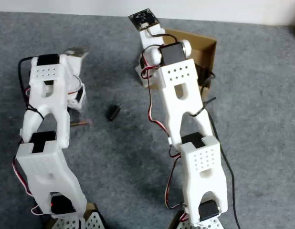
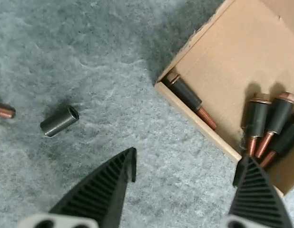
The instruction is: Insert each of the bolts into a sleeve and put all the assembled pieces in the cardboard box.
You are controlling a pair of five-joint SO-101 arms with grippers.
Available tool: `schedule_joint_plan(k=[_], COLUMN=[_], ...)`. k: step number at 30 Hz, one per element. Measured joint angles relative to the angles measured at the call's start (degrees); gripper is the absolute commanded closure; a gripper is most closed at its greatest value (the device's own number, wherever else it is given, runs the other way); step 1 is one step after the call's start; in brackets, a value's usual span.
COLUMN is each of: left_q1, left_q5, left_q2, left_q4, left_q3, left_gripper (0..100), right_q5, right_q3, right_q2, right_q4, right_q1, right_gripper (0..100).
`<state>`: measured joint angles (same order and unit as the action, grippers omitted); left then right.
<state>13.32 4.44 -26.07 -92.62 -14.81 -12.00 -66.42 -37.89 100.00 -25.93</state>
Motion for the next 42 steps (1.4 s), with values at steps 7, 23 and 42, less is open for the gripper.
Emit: schedule_joint_plan(k=[7, 23, 42], left_q1=[-3.2, -3.2, -0.7], left_q5=[-50.3, -76.2, -91.3], left_q2=[0.0, 0.1, 0.1], left_q4=[-5.2, -0.9, 0.0], left_q3=[6.2, 9.1, 8.4], left_gripper=[84, 84, 84], right_q5=[0.0, 0.0, 16.4], right_q3=[0.0, 0.0, -0.5], right_q2=[0.0, 0.0, -3.8], right_q4=[0.0, 0.0, -8.2], right_q1=[0.0, 0.0, -8.0], right_gripper=[69.8, 69.9, 69.9])
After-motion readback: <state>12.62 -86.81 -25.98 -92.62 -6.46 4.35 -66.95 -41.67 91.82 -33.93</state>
